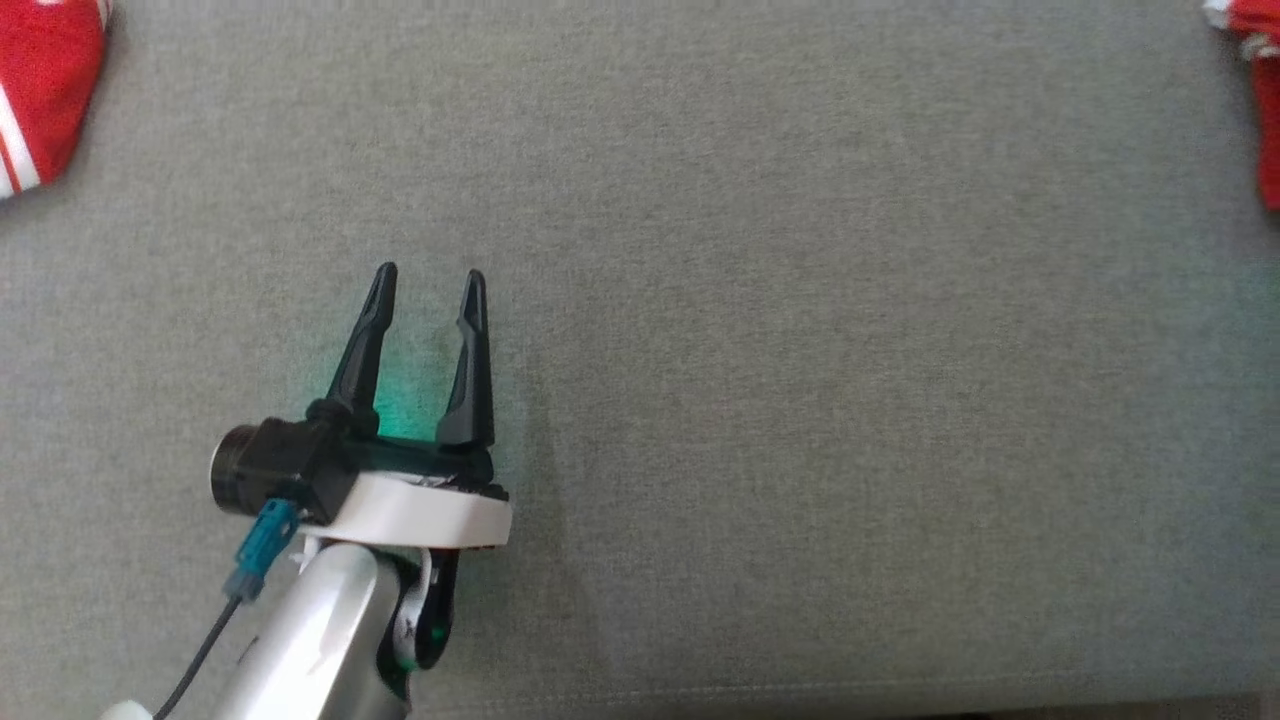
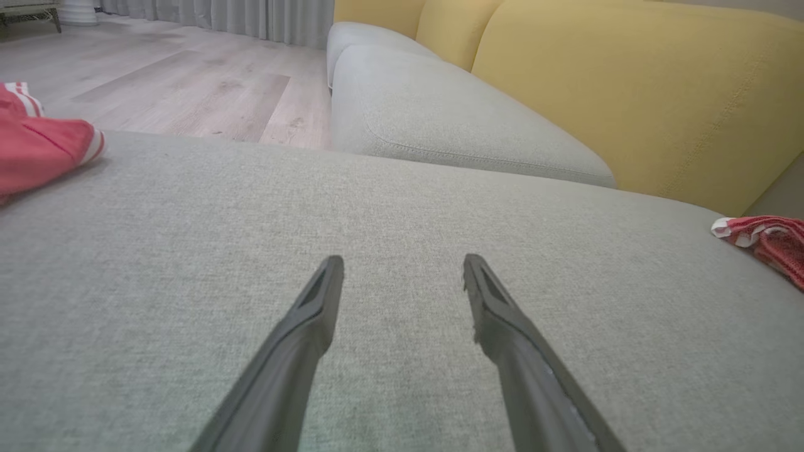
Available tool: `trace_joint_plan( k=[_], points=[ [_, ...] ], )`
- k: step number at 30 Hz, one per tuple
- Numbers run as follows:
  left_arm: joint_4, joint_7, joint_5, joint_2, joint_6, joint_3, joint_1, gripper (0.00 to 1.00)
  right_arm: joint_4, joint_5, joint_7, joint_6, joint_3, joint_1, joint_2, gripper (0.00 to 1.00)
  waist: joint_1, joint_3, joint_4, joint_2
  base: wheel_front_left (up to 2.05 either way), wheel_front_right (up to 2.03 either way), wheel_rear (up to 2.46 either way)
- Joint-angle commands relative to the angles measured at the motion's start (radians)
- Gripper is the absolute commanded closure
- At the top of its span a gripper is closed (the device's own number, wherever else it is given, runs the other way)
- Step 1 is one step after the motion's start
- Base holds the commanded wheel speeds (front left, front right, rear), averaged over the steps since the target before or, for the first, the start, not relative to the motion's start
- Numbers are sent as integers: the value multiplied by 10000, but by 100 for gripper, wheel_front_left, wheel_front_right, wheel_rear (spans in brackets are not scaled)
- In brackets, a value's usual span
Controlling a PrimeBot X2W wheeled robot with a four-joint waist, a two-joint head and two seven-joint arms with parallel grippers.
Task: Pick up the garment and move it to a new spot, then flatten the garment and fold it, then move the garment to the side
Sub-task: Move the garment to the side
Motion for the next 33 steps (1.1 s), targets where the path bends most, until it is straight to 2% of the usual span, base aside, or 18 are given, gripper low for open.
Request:
trace_joint_plan(
  k=[1, 9, 17, 24, 30, 33],
  points=[
    [-211, -76, -46, 202, 66, 342, -59, 0, -379, 143, -210, 37, 233, -338, -39, 0, 0, -251, -145, 0, 0, 0, 0],
    [213, -243, -301, 278, 120, 731, 12, 0, -317, 587, -1110, 37, 1267, -136, 1038, 0, 0, -1367, -321, 0, 0, 0, 0],
    [990, -399, -773, 375, 235, 1296, 789, 0, -347, 801, -2345, 37, 2024, 882, 2277, 0, 0, -2878, -355, 0, 0, 0, 0],
    [1240, -494, -1015, 367, 329, 1598, 1890, 0, -1036, 749, -3149, 37, 2224, 2637, 3332, 0, 0, -3899, -277, 0, 0, 0, 0],
    [1250, -526, -1050, 236, 363, 1561, 2645, 0, -2057, 15, -3661, 37, 2126, 4570, 3688, 0, 0, -4411, -105, 0, 0, 0, 0],
    [1264, -536, -1072, 135, 371, 1526, 2953, 0, -2573, 343, -3760, 37, 2381, 5471, 3734, 0, 0, -4541, -79, 0, 0, 0, 0]
  ],
)
